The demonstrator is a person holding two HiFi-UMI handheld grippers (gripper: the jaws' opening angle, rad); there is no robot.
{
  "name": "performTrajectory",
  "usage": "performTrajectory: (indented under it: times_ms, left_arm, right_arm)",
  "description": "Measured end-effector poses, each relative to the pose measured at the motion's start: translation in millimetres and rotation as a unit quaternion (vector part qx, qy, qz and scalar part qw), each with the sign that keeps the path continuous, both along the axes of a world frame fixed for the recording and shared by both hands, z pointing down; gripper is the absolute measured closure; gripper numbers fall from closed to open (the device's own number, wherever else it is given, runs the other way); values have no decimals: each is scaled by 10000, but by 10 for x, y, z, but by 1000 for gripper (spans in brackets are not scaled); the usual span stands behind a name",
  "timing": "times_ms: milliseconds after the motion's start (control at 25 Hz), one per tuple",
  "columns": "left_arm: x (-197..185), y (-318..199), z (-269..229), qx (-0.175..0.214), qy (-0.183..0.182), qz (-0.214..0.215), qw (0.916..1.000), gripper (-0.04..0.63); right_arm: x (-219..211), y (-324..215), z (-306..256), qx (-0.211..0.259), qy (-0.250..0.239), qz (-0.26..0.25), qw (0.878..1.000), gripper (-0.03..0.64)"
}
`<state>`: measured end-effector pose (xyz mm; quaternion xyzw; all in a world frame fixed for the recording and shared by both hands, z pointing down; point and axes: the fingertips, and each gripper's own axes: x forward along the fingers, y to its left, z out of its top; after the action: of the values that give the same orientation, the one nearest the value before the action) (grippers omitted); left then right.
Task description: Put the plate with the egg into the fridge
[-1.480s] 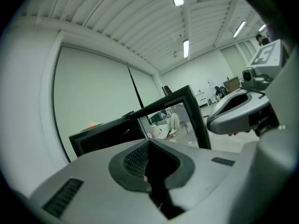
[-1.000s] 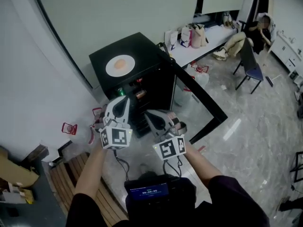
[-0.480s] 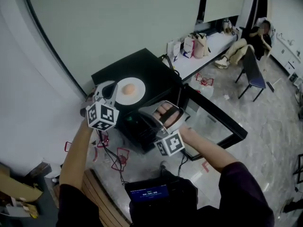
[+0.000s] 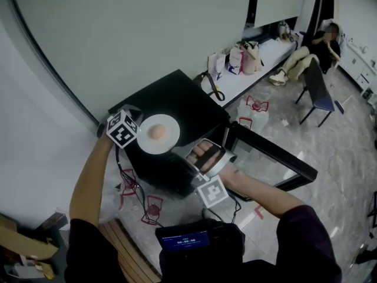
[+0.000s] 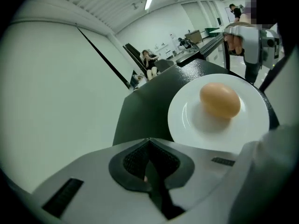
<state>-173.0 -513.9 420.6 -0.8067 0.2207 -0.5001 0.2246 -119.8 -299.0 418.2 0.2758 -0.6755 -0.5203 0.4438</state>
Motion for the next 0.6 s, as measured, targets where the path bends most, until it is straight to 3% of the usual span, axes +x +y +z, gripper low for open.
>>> performTrajectory:
  times_ms: [200,600]
  left_arm:
    - [143,157,74,-239,27,474,9986,588]
    - [516,700,-8,-64,277,1227,9920,588]
  right_arm:
    - [11,-12,-12,167,92,156,9997,501]
    - [109,124,71,336,341,453,9978,503]
